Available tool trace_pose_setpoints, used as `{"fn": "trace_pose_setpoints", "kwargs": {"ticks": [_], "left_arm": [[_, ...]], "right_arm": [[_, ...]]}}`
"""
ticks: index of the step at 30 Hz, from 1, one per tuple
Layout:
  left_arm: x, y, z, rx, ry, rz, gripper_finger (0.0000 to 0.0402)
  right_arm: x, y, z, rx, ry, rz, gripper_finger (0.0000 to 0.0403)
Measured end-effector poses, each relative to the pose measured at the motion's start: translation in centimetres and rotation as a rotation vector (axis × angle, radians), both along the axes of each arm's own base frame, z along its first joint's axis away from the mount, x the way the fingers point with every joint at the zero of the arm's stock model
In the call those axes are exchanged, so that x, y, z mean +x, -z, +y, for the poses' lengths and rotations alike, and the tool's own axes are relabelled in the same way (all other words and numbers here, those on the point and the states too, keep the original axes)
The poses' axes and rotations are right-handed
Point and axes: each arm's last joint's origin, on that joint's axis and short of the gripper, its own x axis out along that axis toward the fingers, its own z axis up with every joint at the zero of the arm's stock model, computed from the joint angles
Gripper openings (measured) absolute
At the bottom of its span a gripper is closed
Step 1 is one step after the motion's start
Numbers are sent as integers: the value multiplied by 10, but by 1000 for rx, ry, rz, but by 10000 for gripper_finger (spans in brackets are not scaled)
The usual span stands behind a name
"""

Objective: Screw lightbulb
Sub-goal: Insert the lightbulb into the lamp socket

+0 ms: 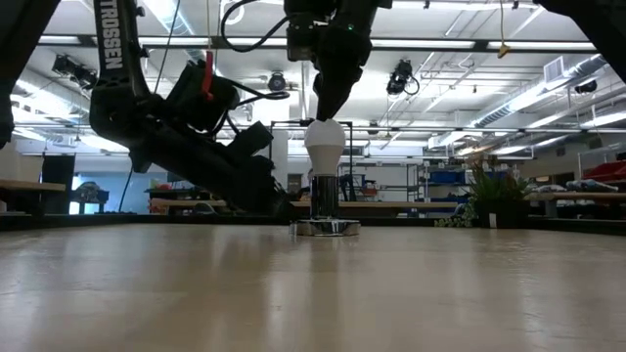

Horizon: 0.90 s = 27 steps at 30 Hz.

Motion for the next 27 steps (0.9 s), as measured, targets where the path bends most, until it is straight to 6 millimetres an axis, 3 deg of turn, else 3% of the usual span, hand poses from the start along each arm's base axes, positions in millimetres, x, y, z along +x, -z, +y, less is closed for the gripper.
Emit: {"fn": "trace_pose_setpoints", "kwargs": {"ticks": [9, 14, 20, 27], "left_arm": [[0, 0, 0, -3, -5, 3, 0], [-1, 1, 0, -15, -12, 0, 0], [-1, 1, 0, -17, -12, 0, 0], [-1, 1, 0, -17, -11, 2, 0]], "right_arm": [[-9, 26, -7, 70, 400, 88, 299], [-11, 39, -7, 90, 508, 150, 304], [-6, 15, -8, 97, 458, 62, 314], [-4, -9, -8, 37, 281, 3, 323]]}}
